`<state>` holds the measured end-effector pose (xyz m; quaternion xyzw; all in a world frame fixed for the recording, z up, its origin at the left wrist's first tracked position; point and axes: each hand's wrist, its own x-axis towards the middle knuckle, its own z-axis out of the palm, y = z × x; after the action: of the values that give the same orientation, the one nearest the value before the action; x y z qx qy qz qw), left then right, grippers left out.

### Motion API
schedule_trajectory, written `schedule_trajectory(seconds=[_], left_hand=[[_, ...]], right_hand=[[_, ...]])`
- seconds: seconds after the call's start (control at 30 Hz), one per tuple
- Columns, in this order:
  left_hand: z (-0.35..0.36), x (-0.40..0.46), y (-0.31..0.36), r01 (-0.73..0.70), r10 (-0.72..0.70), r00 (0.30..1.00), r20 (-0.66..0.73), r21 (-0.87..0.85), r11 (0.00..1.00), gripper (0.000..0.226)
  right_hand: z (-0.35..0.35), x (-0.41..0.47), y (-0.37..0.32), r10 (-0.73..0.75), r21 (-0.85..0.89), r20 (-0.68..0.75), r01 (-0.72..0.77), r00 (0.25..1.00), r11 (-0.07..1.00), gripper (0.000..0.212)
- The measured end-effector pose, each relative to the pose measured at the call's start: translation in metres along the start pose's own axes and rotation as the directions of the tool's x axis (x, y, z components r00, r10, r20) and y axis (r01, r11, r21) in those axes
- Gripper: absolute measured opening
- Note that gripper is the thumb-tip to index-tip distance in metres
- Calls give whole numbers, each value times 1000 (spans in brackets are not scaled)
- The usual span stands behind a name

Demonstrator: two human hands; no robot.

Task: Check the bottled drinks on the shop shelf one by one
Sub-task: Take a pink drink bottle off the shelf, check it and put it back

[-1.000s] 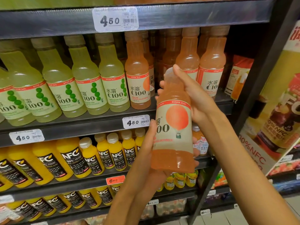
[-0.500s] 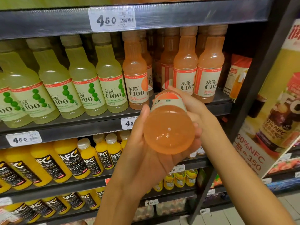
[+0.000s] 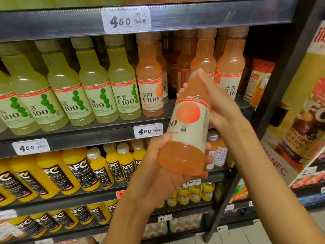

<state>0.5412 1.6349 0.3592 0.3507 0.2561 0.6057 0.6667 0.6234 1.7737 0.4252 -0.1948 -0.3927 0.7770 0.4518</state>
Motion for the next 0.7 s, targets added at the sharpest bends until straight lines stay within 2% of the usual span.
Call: schedule_trajectory(seconds=[0.03, 0.07, 0.17, 0.23, 0.33, 0.37, 0.43, 0.57, 0.7], left_hand=[[-3, -1, -2, 7, -7, 1000, 4, 28, 1000, 57], [-6, -3, -5, 5, -5, 1000, -7, 67, 998, 53], [-14, -2, -7, -48, 57, 997, -47, 174, 984, 65], [-14, -3, -8, -95, 119, 990, -71, 278, 956, 67], [-16, -3, -10, -175, 247, 965, -89, 484, 858, 45], [-16, -2, -10, -209, 291, 953, -83, 515, 831, 42], [-21, 3, -13, -257, 362, 929, -81, 564, 785, 54], [-34, 8, -12, -293, 416, 909, -9, 698, 654, 82], [-46, 9, -5, -262, 436, 900, -13, 783, 564, 87]], right_hand=[[2, -2, -2, -63, -24, 32, 64, 997, 998, 17], [2, -2, -3, -112, -38, 84, 116, 990, 993, 17], [6, -10, -8, -185, -101, 236, 214, 954, 972, 19], [6, -12, -11, -232, -238, 265, 297, 936, 925, 24], [4, -15, -15, -264, -410, 284, 365, 922, 836, 32], [4, -16, -15, -267, -405, 303, 377, 915, 833, 34], [4, -21, -13, -276, -371, 399, 430, 874, 823, 37], [-6, -31, -9, -290, -232, 623, 525, 727, 819, 43], [-18, -36, -5, -287, -70, 749, 502, 597, 862, 56]])
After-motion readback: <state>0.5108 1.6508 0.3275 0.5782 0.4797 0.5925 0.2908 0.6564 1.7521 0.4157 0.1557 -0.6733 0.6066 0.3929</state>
